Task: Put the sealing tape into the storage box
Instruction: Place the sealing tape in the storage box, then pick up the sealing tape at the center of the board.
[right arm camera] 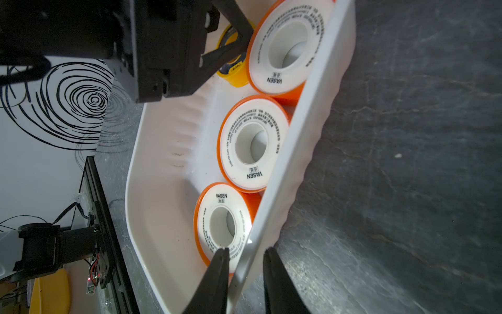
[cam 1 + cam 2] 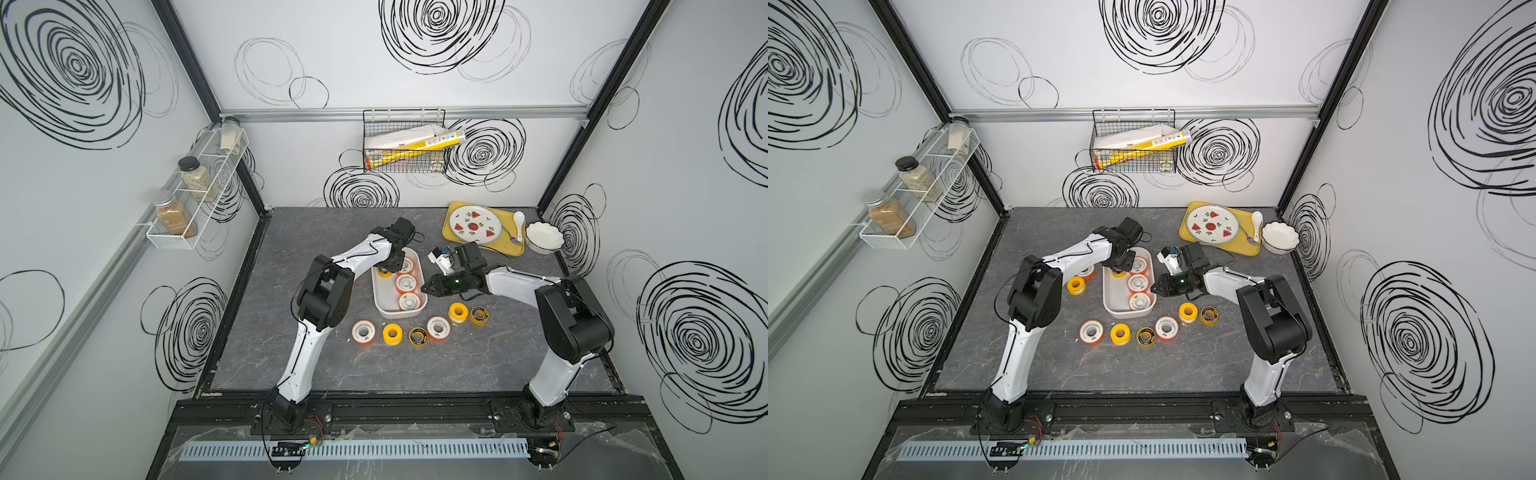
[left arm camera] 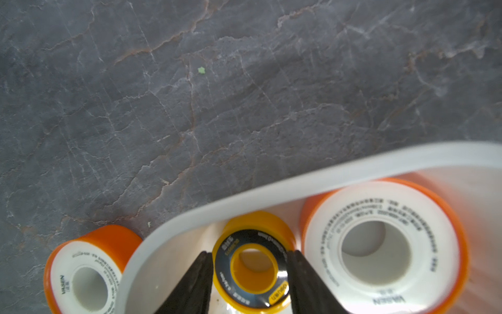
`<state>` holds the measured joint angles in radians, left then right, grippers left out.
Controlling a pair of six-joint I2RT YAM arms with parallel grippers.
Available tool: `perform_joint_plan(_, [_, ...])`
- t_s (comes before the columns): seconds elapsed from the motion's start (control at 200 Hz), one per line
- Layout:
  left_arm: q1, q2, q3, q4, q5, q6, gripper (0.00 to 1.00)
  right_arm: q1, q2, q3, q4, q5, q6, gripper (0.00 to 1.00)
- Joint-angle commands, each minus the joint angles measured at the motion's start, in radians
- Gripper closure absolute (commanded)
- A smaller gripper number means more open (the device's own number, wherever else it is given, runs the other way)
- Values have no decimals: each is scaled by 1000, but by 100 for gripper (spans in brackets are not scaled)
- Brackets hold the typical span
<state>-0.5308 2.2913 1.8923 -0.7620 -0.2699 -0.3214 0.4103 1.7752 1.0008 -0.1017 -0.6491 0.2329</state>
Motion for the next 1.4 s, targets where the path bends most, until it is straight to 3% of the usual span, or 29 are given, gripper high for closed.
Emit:
perform_joint_plan(0.0, [7, -53, 43, -25, 9, 13, 48, 5, -28, 18, -31, 36, -8, 71])
perform_joint_plan(0.2, [9, -138, 50, -53, 6, 24, 48, 5, -104, 13, -39, 119, -6, 67])
perform_joint_plan(0.35, [28, -251, -22, -28, 32, 36, 48, 6, -182, 4, -69, 230, -14, 66])
perform_joint_plan(0.716, [175, -705, -485, 253, 189, 32, 47, 5, -349, -53, -214, 464, -56, 65])
perform_joint_plan(0.916, [242, -867, -683, 351, 247, 37, 47, 6, -433, -118, -285, 568, -49, 65])
perform_joint_plan(1.141, [268, -975, -776, 396, 242, 25, 43, 5, -534, -217, -286, 703, 14, 64])
perform_joint_plan(1.397, [305, -975, -785, 401, 306, 7, 43, -6, -554, -291, -276, 771, 144, 62])
